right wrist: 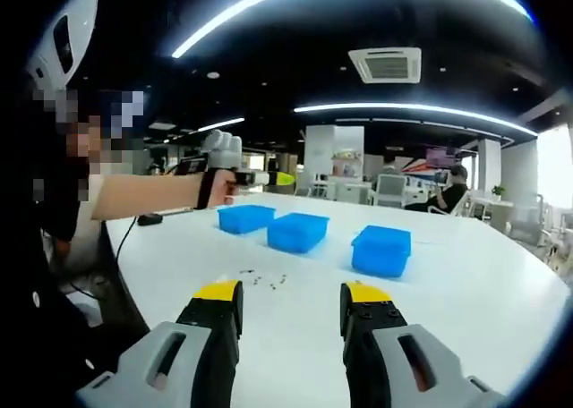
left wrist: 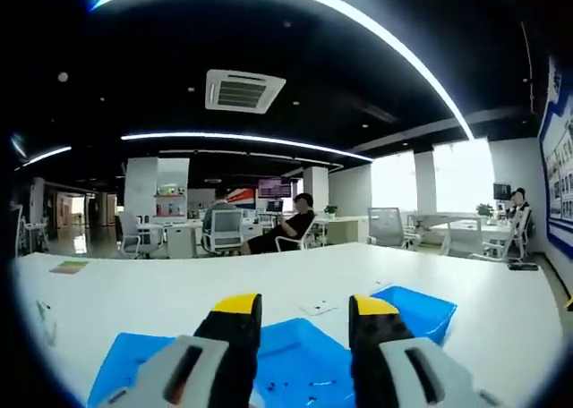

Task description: Pick up the resistors one by one and place each resistor into its matching bin, sorting the parts by color and model until every resistor is separated into the correct bin for its type

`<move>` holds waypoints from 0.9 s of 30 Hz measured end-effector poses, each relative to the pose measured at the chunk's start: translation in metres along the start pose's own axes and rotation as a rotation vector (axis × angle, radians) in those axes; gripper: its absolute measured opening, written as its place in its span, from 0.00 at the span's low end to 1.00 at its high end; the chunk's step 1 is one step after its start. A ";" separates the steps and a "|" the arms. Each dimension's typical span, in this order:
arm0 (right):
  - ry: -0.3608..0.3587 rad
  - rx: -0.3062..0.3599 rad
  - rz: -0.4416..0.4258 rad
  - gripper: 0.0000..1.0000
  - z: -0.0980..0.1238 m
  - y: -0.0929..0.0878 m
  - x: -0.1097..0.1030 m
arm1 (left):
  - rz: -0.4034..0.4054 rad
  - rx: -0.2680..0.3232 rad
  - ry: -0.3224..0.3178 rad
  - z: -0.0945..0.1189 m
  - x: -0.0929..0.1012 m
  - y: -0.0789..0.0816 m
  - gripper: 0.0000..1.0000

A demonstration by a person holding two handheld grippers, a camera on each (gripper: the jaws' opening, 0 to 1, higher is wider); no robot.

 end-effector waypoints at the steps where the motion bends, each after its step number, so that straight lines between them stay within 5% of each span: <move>1: 0.003 -0.003 0.001 0.45 -0.001 -0.001 0.000 | 0.013 0.000 -0.006 0.007 0.002 -0.001 0.39; 8: 0.021 -0.016 0.016 0.45 -0.008 0.000 -0.002 | -0.042 0.048 -0.050 0.066 0.024 0.003 0.35; 19: 0.027 -0.019 0.031 0.45 -0.013 0.004 -0.001 | 0.052 0.127 -0.100 0.185 0.060 0.004 0.36; 27: 0.031 -0.028 0.032 0.45 -0.013 0.003 -0.003 | 0.021 0.054 -0.065 0.238 0.052 -0.023 0.44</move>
Point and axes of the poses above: the point that each gripper's makers call its tool centre point, and the gripper's own axes: z roughly backward along the fingers, x roughly to its right, y roughly out of its top, the point moved 3 cm from there along z, roughly backward along the fingers, and after that the axes turned 13 degrees about -z, right-handed, at the moved point
